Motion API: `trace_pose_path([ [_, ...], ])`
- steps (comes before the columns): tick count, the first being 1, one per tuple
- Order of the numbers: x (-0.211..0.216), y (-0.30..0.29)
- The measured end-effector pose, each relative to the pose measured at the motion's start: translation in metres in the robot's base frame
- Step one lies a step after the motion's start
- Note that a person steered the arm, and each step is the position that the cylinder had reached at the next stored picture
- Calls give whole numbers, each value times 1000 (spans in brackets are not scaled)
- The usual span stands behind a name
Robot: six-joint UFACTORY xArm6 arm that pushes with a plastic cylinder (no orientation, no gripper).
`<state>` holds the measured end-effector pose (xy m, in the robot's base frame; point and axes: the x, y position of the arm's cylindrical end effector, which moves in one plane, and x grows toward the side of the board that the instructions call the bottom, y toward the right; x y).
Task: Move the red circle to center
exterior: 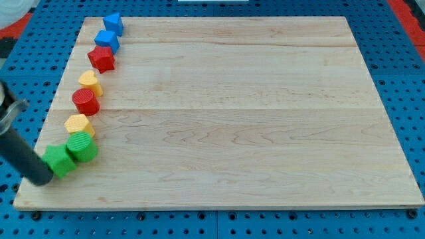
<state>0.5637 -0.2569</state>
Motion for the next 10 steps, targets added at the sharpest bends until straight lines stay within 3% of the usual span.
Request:
trace_pose_path([
  [1, -39, -4],
  [3, -75, -41],
  [6, -136, 6],
  [8, -123, 139],
  [10, -84, 133],
])
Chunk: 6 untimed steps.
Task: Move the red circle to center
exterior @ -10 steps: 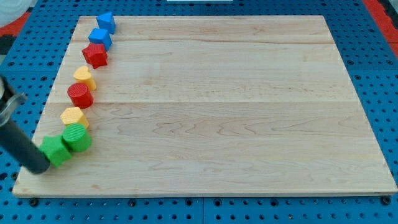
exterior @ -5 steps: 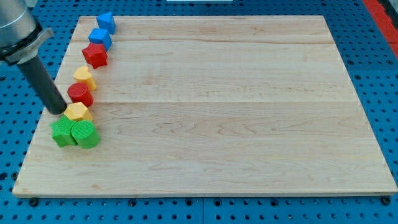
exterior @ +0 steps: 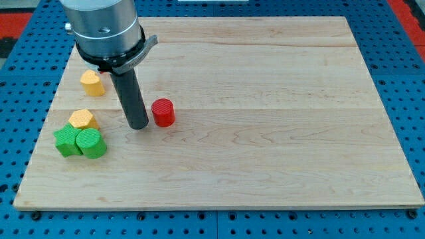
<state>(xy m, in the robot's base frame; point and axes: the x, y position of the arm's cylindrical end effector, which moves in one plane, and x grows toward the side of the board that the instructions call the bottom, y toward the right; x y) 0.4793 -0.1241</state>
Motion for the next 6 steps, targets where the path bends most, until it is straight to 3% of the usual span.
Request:
trace_pose_path([
  [1, -35, 65],
  [2, -41, 135],
  [3, -44, 101],
  [4, -73, 88],
  [5, -81, 149],
  [6, -52, 199],
])
